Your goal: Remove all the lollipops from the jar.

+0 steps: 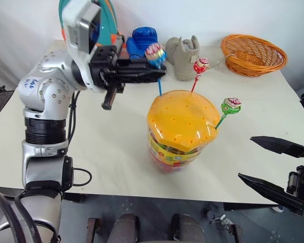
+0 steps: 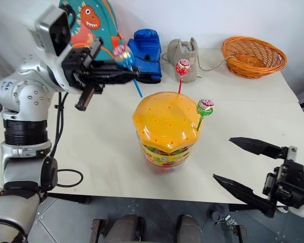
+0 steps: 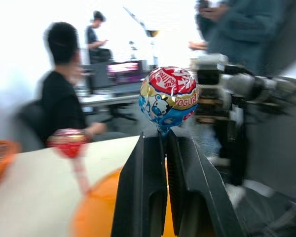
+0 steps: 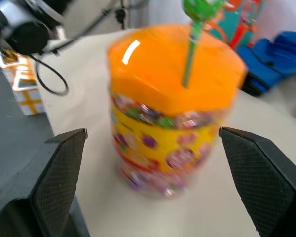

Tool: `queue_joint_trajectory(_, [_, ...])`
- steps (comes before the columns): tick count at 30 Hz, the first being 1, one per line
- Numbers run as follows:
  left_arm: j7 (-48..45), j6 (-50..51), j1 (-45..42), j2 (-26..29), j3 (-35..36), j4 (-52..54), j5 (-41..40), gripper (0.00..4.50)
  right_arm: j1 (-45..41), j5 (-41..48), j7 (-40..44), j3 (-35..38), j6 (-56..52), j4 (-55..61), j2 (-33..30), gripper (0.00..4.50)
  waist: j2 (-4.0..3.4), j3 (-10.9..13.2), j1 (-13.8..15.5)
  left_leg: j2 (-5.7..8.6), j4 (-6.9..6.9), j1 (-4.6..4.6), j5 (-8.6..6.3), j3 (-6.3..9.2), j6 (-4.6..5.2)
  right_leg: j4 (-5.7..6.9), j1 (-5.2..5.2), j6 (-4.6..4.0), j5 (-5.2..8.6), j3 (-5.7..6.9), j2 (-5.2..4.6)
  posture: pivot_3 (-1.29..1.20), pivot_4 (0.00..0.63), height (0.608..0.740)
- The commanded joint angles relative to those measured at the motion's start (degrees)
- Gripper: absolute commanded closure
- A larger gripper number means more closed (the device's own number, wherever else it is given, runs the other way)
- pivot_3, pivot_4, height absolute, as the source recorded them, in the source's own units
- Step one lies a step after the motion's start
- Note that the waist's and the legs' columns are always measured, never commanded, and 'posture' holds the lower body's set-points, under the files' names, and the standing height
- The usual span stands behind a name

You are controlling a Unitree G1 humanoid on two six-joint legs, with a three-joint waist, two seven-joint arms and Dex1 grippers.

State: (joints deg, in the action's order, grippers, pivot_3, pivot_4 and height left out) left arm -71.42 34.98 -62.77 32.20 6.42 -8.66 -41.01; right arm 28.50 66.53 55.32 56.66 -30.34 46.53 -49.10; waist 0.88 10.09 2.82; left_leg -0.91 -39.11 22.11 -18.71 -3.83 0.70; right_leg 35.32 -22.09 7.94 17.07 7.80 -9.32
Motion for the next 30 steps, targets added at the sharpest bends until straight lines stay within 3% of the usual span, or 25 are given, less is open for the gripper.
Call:
queue_joint_trajectory(1, [7.80,-2.90,-0.74,1.78,2.92,-3.99,4.58,4.45,0.94,-1.70,2.60,1.76,1.73,-0.98,0.83,0.00,0.00,0.00,0.00,0.00,0.00,-0.02,0.00,0.00,0.00,0.00,0.02,0.00,0.00,0.00,0.00,0.00,0.150,0.740])
queue_joint_trajectory(4, [9.97,-2.26,2.13,4.39,1.36,-5.75,8.46,4.45,1.51,-2.69,3.36,1.39,1.93,-1.43,1.29,0.00,0.00,0.00,-0.11,0.01,0.02,-0.01,0.00,-0.01,0.00,-0.01,0.00,0.00,0.00,-0.01,0.00,0.00,0.150,0.740])
queue_joint_trajectory(10, [15.36,6.41,15.74,10.47,-6.63,-6.18,17.92,4.45,1.50,-3.85,4.04,-0.93,2.24,-1.44,1.52,0.00,-0.01,0.00,-0.22,0.01,0.06,-0.07,0.00,-0.04,0.00,0.01,0.00,0.00,0.00,-0.05,0.00,0.00,0.150,0.740])
queue_joint_trajectory(19, [21.19,12.74,20.85,9.65,-9.99,-5.32,22.62,4.45,-0.41,-6.00,4.28,-3.85,2.03,-2.59,0.72,0.00,0.35,0.19,0.12,0.02,0.00,0.06,-0.02,-0.03,0.01,0.05,-0.08,0.01,0.00,-0.08,-0.01,0.00,0.150,0.740])
queue_joint_trajectory(22, [19.49,13.35,20.48,11.08,-12.44,-4.49,24.31,3.76,-0.79,-6.41,4.07,-4.42,2.02,-2.56,0.81,0.00,0.35,0.19,-0.03,0.02,0.01,0.05,-0.02,-0.06,0.01,0.06,-0.09,0.00,0.00,-0.09,-0.01,0.00,0.150,0.740])
queue_joint_trajectory(30, [14.83,13.64,17.28,14.94,-12.36,-3.58,24.11,1.26,-1.75,-6.58,3.66,-4.34,2.08,-2.65,0.72,0.00,0.35,0.19,-0.03,0.02,0.02,0.07,-0.02,-0.11,0.00,0.09,-0.15,0.00,0.00,-0.13,0.00,0.00,0.150,0.740])
